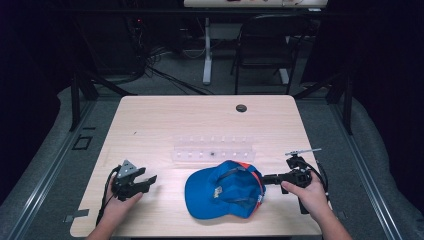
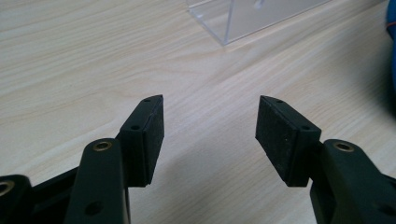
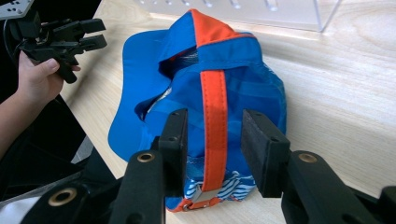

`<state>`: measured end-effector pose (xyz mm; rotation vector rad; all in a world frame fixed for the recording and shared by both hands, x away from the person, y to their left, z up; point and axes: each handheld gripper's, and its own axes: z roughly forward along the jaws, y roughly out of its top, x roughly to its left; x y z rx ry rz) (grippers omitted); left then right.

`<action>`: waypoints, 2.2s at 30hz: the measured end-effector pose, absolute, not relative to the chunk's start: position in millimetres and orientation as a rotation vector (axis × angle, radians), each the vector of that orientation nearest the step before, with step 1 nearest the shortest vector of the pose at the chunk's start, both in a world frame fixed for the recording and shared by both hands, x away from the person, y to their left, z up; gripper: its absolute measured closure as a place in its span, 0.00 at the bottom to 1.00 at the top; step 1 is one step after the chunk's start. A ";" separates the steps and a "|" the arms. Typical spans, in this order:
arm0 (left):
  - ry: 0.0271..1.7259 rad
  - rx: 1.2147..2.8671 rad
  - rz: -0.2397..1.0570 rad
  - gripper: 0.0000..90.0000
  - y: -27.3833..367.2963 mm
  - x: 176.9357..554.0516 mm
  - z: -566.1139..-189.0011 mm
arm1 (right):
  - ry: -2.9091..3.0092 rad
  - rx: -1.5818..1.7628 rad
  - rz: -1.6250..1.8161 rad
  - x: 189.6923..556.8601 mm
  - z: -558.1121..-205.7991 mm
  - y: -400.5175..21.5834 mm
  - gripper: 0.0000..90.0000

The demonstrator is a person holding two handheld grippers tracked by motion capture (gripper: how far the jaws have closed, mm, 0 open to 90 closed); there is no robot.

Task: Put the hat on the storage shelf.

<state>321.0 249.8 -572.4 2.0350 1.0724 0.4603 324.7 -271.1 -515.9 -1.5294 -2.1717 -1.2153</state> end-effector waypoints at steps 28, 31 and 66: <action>1.051 2.053 0.457 0.47 244.4 319.7 -573.4 | -2.205 -1.450 -1.096 336.4 -524.4 -259.8 0.74; 1.052 2.051 0.456 0.47 244.3 319.5 -573.3 | -2.210 -1.444 -1.088 338.4 -524.6 -258.2 0.76; 1.051 2.054 0.452 0.47 243.5 319.1 -573.5 | -2.094 -1.458 -1.023 342.1 -512.4 -255.7 0.86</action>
